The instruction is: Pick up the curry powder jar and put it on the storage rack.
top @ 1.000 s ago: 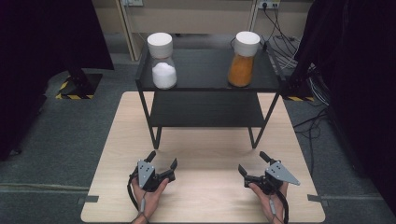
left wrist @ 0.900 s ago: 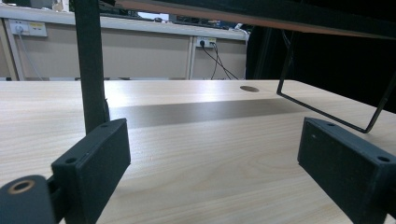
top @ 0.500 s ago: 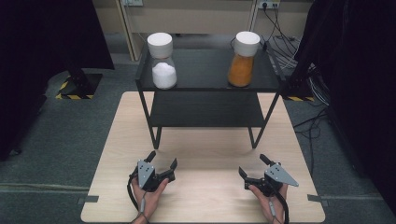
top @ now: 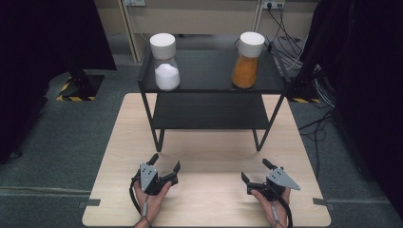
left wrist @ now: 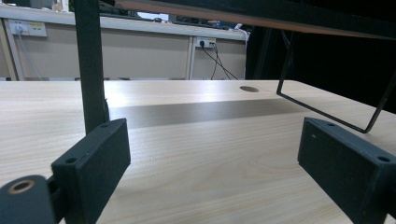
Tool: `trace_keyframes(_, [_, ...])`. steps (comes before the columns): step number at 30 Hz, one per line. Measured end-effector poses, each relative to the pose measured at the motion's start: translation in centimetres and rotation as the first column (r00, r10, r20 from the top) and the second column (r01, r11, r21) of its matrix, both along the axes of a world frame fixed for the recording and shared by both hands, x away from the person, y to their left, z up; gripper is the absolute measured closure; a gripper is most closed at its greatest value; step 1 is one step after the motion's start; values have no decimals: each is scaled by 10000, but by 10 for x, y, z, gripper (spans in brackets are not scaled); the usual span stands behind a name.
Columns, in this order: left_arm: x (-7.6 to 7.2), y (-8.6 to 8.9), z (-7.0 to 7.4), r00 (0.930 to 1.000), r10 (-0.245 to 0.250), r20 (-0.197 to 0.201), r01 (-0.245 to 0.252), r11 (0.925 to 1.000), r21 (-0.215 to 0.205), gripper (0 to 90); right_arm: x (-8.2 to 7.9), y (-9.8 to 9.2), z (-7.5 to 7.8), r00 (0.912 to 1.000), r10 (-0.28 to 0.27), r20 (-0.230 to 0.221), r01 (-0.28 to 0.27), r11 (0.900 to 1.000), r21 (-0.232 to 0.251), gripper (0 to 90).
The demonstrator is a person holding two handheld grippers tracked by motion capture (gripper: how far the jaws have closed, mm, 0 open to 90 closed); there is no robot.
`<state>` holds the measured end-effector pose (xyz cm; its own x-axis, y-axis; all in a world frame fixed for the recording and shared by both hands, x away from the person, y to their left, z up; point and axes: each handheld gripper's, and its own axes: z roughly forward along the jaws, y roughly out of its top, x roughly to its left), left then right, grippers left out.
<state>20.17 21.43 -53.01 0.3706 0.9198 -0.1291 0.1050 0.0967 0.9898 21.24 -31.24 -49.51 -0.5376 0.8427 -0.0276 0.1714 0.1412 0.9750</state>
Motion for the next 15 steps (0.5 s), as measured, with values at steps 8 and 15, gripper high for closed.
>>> trace_keyframes(8, [0,0,0,10000,-20,-22,20,10000,16,87,0,-1,-1,10000,1,-5,-1,10000,76,5])
trace_keyframes(15, [0,0,0,10000,-1,-24,1,10000,5,86,0,-1,0,10000,92,18,-92,10000,17,5])
